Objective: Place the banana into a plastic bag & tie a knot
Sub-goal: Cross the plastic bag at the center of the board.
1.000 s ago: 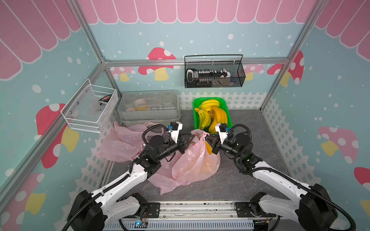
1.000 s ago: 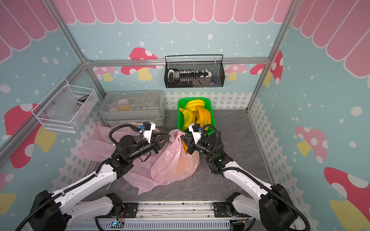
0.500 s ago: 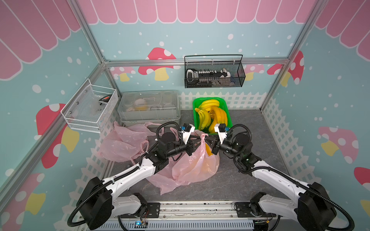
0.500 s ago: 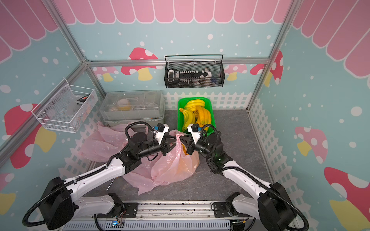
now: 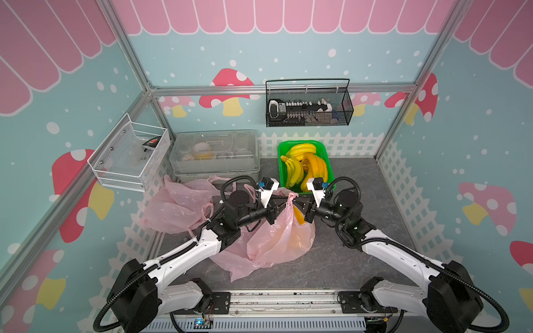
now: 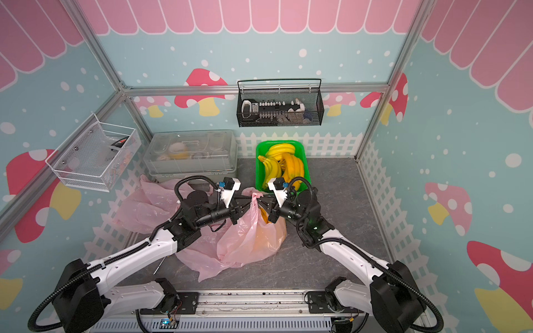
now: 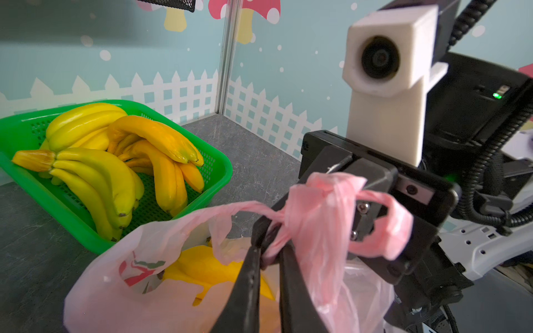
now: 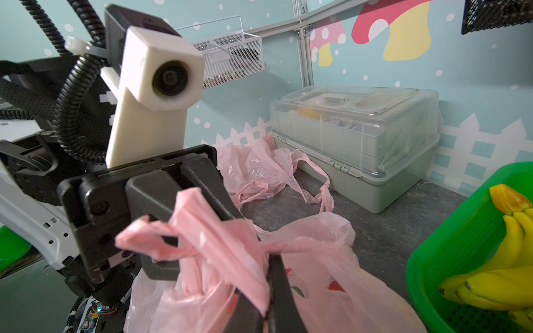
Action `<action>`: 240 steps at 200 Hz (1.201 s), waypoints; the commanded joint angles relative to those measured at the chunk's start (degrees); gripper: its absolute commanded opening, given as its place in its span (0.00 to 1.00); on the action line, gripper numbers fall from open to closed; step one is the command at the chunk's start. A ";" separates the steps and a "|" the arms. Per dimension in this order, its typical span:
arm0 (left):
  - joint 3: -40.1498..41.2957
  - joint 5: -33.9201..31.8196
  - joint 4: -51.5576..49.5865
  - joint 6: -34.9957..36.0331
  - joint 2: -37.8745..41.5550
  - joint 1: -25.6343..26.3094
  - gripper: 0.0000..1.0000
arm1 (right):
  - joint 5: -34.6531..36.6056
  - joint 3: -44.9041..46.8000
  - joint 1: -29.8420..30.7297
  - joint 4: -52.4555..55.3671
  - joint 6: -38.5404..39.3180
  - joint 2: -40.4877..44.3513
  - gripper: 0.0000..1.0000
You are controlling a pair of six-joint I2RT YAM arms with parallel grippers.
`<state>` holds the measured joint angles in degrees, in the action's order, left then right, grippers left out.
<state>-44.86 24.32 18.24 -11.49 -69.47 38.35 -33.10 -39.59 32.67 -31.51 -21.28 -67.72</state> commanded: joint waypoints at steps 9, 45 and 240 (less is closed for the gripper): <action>0.06 -0.68 0.43 0.63 -0.05 -0.37 0.08 | -6.58 -1.89 0.99 -0.78 1.06 -0.59 0.00; -0.05 -2.19 0.26 0.59 -0.18 -0.38 0.00 | -6.64 -1.98 1.16 -0.36 1.24 -0.83 0.00; 0.04 -9.39 -2.03 4.45 1.62 3.83 0.00 | 31.73 -3.87 13.94 22.51 5.32 18.18 0.49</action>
<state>-44.23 16.16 17.21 -8.43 -68.86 41.47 -13.32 -40.45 41.23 -12.60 -15.94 -49.82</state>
